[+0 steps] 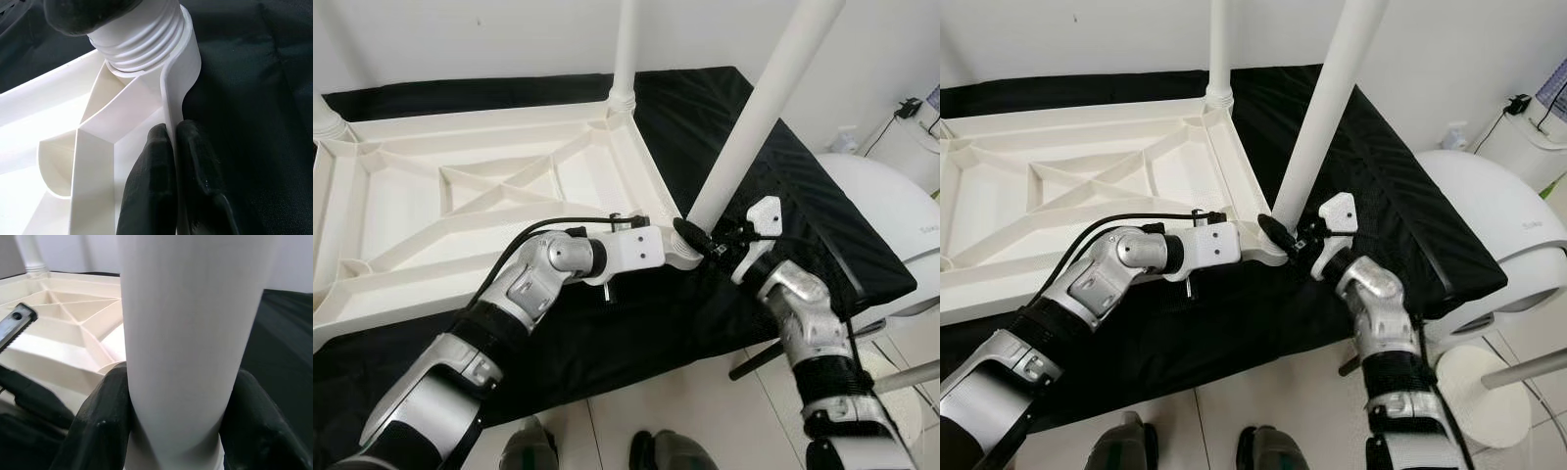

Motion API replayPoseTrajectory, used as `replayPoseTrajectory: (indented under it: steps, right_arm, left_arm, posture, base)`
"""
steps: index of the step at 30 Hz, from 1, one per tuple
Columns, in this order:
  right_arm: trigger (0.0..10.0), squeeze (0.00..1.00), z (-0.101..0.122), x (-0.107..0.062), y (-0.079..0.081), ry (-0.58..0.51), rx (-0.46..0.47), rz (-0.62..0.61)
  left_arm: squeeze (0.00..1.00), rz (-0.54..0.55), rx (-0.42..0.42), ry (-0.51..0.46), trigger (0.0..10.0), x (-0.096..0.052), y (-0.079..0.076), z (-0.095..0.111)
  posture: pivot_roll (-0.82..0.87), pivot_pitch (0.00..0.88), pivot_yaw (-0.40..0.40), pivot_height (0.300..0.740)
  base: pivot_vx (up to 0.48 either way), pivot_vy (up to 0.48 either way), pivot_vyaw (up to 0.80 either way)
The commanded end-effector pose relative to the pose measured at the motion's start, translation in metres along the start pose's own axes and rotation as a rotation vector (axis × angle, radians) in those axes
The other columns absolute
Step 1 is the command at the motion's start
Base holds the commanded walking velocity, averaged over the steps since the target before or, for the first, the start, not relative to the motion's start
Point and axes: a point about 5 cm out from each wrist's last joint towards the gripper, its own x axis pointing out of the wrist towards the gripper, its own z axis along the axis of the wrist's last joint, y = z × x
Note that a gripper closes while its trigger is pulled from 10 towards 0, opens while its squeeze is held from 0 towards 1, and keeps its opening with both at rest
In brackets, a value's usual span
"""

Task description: Building children table

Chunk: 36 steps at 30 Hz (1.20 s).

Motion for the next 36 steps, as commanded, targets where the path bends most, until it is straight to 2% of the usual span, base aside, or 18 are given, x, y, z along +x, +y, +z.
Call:
replayPoseTrajectory:
  steps: [1, 9, 10, 14, 15, 16, 17, 18, 19, 20, 22, 24, 27, 30, 34, 36]
  right_arm:
    - [10.0, 0.00, -0.003, 0.007, 0.010, -0.016, 0.063, -0.020]
    - [10.0, 0.00, -0.007, 0.010, 0.017, -0.032, 0.106, -0.144]
    - [10.0, 0.00, -0.008, 0.012, 0.021, -0.044, 0.117, -0.194]
    - [10.0, 0.00, -0.008, 0.013, 0.024, -0.052, 0.124, -0.228]
    - [10.0, 0.00, -0.007, 0.016, 0.028, -0.065, 0.128, -0.308]
    - [10.0, 0.00, -0.007, 0.016, 0.028, -0.065, 0.128, -0.308]
    - [10.0, 0.00, -0.006, 0.018, 0.031, -0.074, 0.130, -0.363]
    - [10.0, 0.00, -0.006, 0.018, 0.031, -0.074, 0.130, -0.363]
    - [10.0, 0.00, -0.006, 0.021, 0.034, -0.077, 0.126, -0.442]
    - [10.0, 0.00, -0.006, 0.021, 0.034, -0.077, 0.126, -0.442]
    - [10.0, 0.00, -0.009, 0.026, 0.038, -0.043, 0.099, -0.592]
    - [10.0, 0.00, -0.011, 0.030, 0.040, -0.006, 0.062, -0.676]
    - [10.0, 0.00, -0.012, 0.031, 0.040, 0.014, 0.049, -0.696]
    - [10.0, 0.00, -0.012, 0.027, 0.033, 0.030, 0.036, -0.763]
    - [10.0, 0.00, -0.013, 0.025, 0.032, 0.035, 0.033, -0.785]
    - [10.0, 0.03, -0.013, 0.025, 0.033, 0.031, 0.034, -0.783]
  left_arm:
    - [0.00, -0.054, 0.061, -0.039, 10.0, 0.006, -0.008, 0.012]
    - [0.00, -0.063, 0.061, -0.042, 10.0, 0.006, -0.010, 0.012]
    - [0.00, -0.066, 0.061, -0.044, 10.0, 0.006, -0.011, 0.012]
    - [0.00, -0.068, 0.060, -0.044, 10.0, 0.007, -0.012, 0.013]
    - [0.00, -0.070, 0.059, -0.044, 10.0, 0.006, -0.012, 0.012]
    - [0.00, -0.070, 0.059, -0.044, 10.0, 0.006, -0.012, 0.012]
    - [0.00, -0.071, 0.058, -0.043, 10.0, 0.006, -0.013, 0.012]
    - [0.00, -0.071, 0.058, -0.043, 10.0, 0.006, -0.013, 0.012]
    - [0.00, -0.073, 0.057, -0.044, 10.0, 0.006, -0.013, 0.012]
    - [0.00, -0.073, 0.057, -0.044, 10.0, 0.006, -0.013, 0.012]
    - [0.00, -0.075, 0.055, -0.046, 10.0, 0.006, -0.014, 0.013]
    - [0.00, -0.075, 0.054, -0.047, 10.0, 0.007, -0.013, 0.013]
    - [0.00, -0.074, 0.054, -0.047, 10.0, 0.007, -0.013, 0.013]
    - [0.00, -0.067, 0.049, -0.044, 10.0, 0.006, -0.012, 0.013]
    - [0.00, -0.062, 0.047, -0.039, 10.0, 0.004, -0.011, 0.011]
    - [0.00, -0.060, 0.046, -0.038, 10.0, 0.004, -0.011, 0.011]
  posture:
    - [-0.02, 0.038, -0.045, 0.740]
    - [-0.02, 0.043, -0.041, 0.740]
    - [-0.02, 0.044, -0.042, 0.740]
    - [-0.02, 0.044, -0.042, 0.740]
    - [-0.02, 0.048, -0.041, 0.740]
    - [-0.02, 0.048, -0.041, 0.740]
    - [-0.02, 0.048, -0.041, 0.740]
    - [-0.02, 0.048, -0.041, 0.740]
    - [-0.02, 0.055, -0.041, 0.740]
    - [-0.02, 0.055, -0.041, 0.740]
    - [-0.02, 0.061, -0.040, 0.740]
    - [-0.02, 0.065, -0.044, 0.740]
    - [-0.02, 0.067, -0.044, 0.740]
    - [-0.01, 0.072, -0.046, 0.740]
    - [-0.01, 0.073, -0.046, 0.740]
    - [-0.02, 0.076, -0.044, 0.740]
  base:
    - [0.000, 0.000, 0.00]
    - [0.000, 0.000, 0.00]
    - [0.000, 0.000, 0.00]
    - [0.000, 0.000, 0.00]
    - [0.000, 0.000, 0.00]
    - [0.000, 0.000, 0.00]
    - [0.000, 0.000, 0.00]
    - [0.000, 0.000, 0.00]
    - [0.000, 0.000, 0.00]
    - [0.000, 0.000, 0.00]
    - [0.000, 0.000, 0.00]
    - [0.000, 0.000, 0.00]
    - [0.000, 0.000, 0.00]
    - [0.000, 0.000, 0.00]
    - [0.000, 0.000, 0.00]
    - [0.000, 0.000, 0.00]
